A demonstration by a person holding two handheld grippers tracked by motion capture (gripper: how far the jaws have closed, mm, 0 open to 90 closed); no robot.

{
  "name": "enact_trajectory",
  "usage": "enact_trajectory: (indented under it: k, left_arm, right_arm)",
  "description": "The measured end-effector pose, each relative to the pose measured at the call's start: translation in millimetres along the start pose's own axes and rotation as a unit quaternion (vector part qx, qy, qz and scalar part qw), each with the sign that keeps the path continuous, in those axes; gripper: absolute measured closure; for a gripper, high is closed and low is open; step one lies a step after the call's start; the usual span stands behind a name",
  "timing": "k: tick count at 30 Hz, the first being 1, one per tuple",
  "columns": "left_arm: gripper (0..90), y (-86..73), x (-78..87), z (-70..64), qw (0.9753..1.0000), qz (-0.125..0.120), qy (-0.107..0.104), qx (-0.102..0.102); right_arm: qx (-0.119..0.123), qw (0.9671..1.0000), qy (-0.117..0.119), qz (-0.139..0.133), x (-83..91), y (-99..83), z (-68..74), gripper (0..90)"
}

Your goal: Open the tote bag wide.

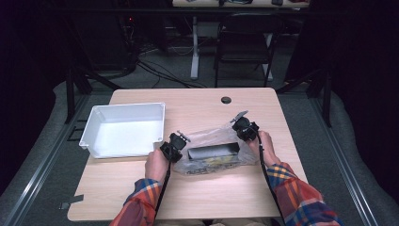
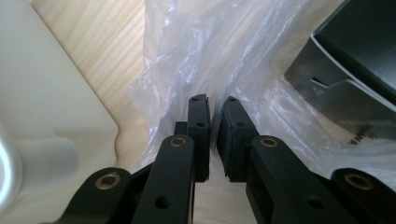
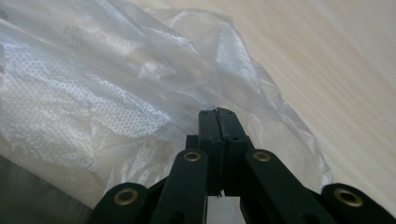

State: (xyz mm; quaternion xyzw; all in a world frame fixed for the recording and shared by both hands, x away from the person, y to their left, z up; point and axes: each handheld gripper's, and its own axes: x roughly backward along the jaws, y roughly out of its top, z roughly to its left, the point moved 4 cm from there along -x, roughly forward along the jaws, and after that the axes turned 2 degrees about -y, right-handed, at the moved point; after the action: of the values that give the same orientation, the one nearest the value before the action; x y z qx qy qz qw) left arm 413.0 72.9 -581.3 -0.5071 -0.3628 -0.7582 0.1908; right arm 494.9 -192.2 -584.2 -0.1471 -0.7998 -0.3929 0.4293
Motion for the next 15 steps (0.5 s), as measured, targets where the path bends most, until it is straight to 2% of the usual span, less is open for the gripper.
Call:
enact_trajectory:
  k: [1, 3, 5, 6, 9, 11, 13, 15]
  left_arm:
    - [83.1, -1.3, 0.8, 0.6, 1.0, 0.003, -0.003, -0.002]
    - [79.2, -3.2, 2.9, 0.7, 0.9998, -0.005, -0.018, 0.001]
    - [70.5, -3.6, 8.6, 2.1, 0.9997, -0.012, -0.022, -0.007]
    - [66.7, -3.1, 11.8, 2.8, 0.9995, -0.018, -0.027, -0.002]
    - [56.0, 0.2, 23.3, 6.1, 0.9989, -0.036, -0.031, -0.005]
    - [51.6, 3.4, 30.7, 6.2, 0.9978, -0.054, -0.037, -0.006]
    - [46.7, 5.8, 35.7, 5.4, 0.9975, -0.06, -0.033, -0.015]
    - [42.2, 8.1, 39.9, 3.5, 0.997, -0.064, -0.037, -0.021]
  right_arm:
    - [0.002, 1.0, 0.005, 0.007, -0.1, -0.3, -0.4, 87.8]
    - [-0.015, 0.9994, 0.031, 0.009, -0.5, -2.2, 0.2, 77.0]
    - [-0.022, 0.9985, 0.049, 0.012, 5.2, -5.4, -2.9, 69.0]
    - [-0.033, 0.9979, 0.055, 0.002, 10.6, -6.7, -4.9, 61.8]
    - [-0.047, 0.996, 0.07, -0.03, 26.7, -7.5, -8.4, 51.5]
    - [-0.042, 0.9953, 0.077, -0.04, 39.1, -7.3, -9.5, 45.8]
    - [-0.042, 0.9945, 0.081, -0.052, 50.3, -7.5, -10.3, 40.9]
    - [-0.042, 0.9937, 0.083, -0.062, 60.4, -8.6, -11.6, 38.3]
